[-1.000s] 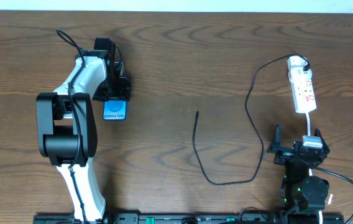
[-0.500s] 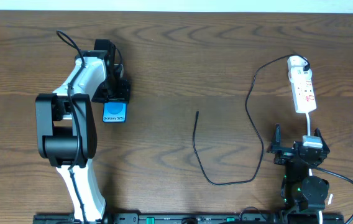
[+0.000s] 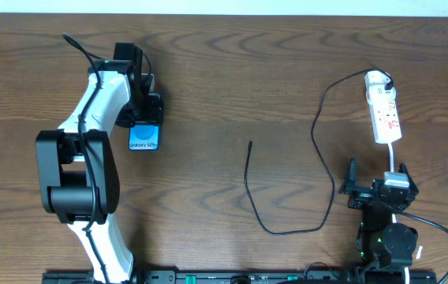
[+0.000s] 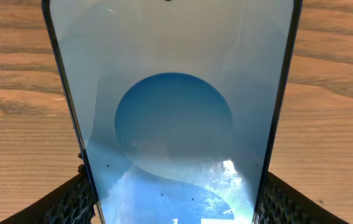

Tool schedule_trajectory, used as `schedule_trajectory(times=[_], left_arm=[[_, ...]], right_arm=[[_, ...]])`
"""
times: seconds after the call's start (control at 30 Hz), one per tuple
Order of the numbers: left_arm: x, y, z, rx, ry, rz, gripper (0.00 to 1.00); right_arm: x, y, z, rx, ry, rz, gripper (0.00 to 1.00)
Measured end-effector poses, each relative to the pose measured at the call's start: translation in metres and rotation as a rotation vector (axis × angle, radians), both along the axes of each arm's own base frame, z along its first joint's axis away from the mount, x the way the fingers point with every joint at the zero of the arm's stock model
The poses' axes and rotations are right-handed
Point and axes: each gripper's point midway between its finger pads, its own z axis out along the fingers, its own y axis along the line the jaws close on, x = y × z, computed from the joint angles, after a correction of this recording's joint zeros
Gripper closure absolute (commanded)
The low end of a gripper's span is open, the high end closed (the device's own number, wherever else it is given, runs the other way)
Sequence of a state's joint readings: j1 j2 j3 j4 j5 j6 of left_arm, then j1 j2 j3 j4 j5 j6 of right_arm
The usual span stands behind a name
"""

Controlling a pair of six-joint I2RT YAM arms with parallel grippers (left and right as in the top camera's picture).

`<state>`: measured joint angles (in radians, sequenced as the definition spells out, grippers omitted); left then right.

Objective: Plug charger to phone and switch on socket
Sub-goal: 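Lift the phone with the left gripper and tilt it upright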

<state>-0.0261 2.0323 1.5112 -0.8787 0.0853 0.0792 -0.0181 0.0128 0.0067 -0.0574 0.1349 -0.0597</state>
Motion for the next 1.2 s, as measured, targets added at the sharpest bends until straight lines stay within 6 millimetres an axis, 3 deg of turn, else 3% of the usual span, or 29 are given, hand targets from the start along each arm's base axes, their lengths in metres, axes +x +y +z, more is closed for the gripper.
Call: schedule_trajectory(times=[0.23,0.6,0.9,1.2], left_arm=[[0.002,-0.029,0.023,-0.169,-0.043,-0.011,0.93],[0.008,-0.095,0.063,-0.611,-0.051,0.081,0.93],[0.000,-0.132,0.099,-0.927,0.120,0.283,0.93],[-0.008,-0.150,0.128,-1.119,0.376,0.527,0.93]], right_arm=[[0.000,0.000,0.000,0.000,0.000,0.000,0.01],[0.000,0.000,0.000,0.000,0.000,0.000,0.01],[0.000,0.000,0.000,0.000,0.000,0.000,0.01],[0.000,0.000,0.000,0.000,0.000,0.000,0.01]])
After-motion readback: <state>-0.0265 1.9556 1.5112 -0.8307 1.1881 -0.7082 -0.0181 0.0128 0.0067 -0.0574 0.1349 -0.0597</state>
